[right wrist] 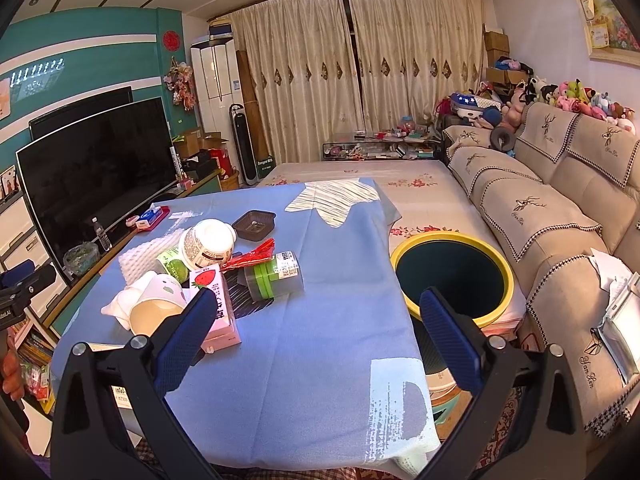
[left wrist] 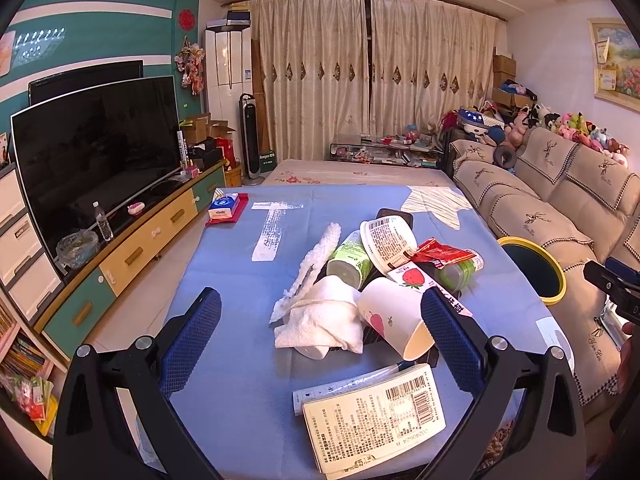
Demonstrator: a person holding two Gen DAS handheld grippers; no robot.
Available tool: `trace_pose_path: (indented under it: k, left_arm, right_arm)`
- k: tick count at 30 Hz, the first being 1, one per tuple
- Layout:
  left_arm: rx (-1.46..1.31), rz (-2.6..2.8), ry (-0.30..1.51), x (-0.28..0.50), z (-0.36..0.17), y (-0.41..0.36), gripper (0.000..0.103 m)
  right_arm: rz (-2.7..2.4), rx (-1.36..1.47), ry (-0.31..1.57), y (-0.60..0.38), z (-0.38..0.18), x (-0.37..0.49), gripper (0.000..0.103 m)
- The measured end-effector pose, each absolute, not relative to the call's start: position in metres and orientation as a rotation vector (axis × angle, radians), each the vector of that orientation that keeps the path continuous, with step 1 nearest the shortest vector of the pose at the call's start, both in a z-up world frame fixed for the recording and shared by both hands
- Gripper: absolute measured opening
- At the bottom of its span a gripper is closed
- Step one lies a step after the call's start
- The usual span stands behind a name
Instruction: Collect trash
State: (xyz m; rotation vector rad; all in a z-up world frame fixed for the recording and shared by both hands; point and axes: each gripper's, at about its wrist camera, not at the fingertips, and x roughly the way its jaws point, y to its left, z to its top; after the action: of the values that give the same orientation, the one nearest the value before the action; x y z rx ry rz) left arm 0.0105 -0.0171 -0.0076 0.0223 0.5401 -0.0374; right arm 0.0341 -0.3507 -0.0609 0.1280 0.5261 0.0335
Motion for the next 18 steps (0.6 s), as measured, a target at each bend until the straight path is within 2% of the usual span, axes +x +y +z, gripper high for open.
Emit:
trace_pose_path:
  k: [18]
  left_arm:
    - [0.022,-0.047,0.55,0.0124,-0.0121,-0.0198,0.098]
  right_arm:
    - [0.034,0.133,0.533,-0.3508,-0.0625,0.0351,0.097]
